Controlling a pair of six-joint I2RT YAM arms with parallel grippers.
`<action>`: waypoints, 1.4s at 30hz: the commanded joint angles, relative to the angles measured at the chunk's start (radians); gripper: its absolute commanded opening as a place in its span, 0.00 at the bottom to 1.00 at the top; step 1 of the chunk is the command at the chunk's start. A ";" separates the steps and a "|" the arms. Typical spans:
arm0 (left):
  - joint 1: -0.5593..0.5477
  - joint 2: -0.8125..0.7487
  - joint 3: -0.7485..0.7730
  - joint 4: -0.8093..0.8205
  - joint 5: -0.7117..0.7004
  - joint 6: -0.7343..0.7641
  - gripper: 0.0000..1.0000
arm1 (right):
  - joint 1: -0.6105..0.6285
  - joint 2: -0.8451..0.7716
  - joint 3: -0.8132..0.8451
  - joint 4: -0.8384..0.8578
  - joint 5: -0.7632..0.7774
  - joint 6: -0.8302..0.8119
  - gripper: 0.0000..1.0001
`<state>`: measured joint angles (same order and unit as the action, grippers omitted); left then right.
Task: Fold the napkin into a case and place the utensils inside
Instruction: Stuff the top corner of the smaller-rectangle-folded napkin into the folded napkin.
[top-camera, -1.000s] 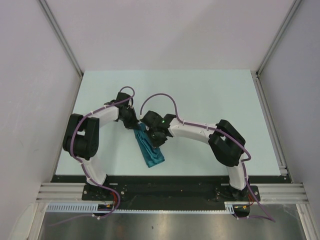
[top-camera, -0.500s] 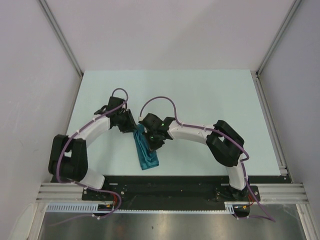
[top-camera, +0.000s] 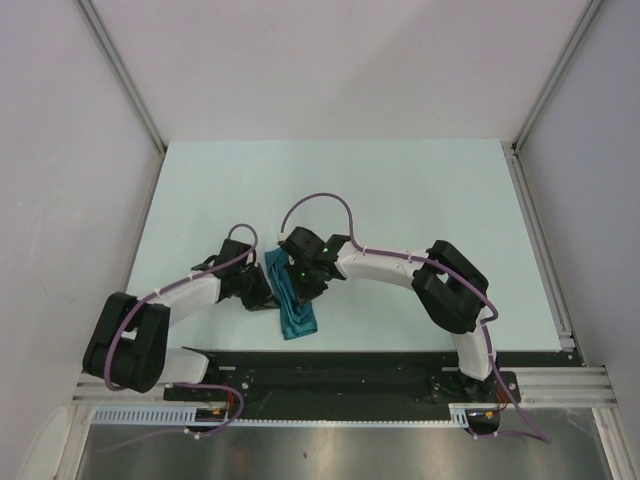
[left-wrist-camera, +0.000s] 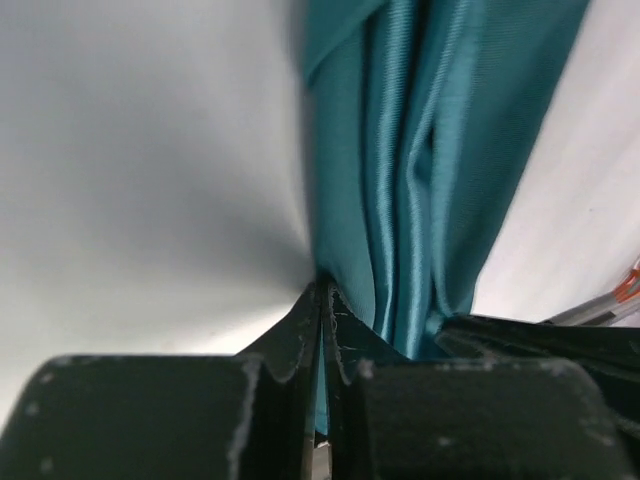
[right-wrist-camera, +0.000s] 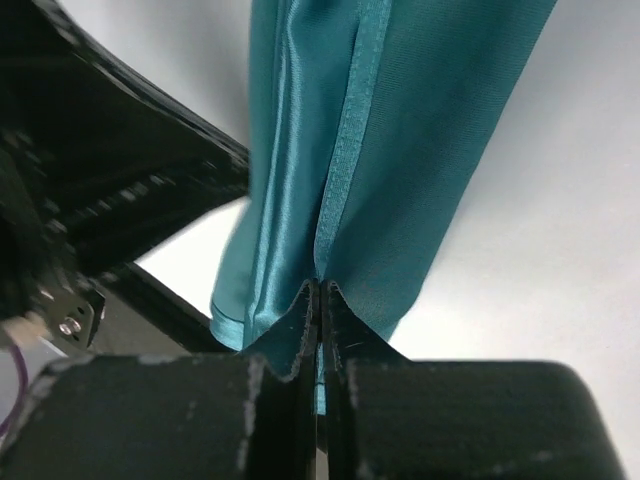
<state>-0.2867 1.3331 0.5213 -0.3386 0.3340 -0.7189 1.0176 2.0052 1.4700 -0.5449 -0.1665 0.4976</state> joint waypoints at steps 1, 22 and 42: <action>-0.075 0.044 -0.038 0.073 -0.024 -0.050 0.06 | 0.013 -0.022 0.004 0.029 -0.015 0.048 0.00; -0.075 -0.024 0.003 -0.055 -0.096 0.016 0.15 | 0.030 0.004 -0.002 0.020 0.021 0.085 0.02; 0.066 0.127 0.293 0.007 0.079 0.038 0.06 | -0.016 0.001 -0.042 0.097 -0.036 0.079 0.12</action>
<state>-0.2276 1.4460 0.7670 -0.4019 0.3569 -0.6567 1.0012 2.0052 1.4281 -0.4870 -0.1829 0.5797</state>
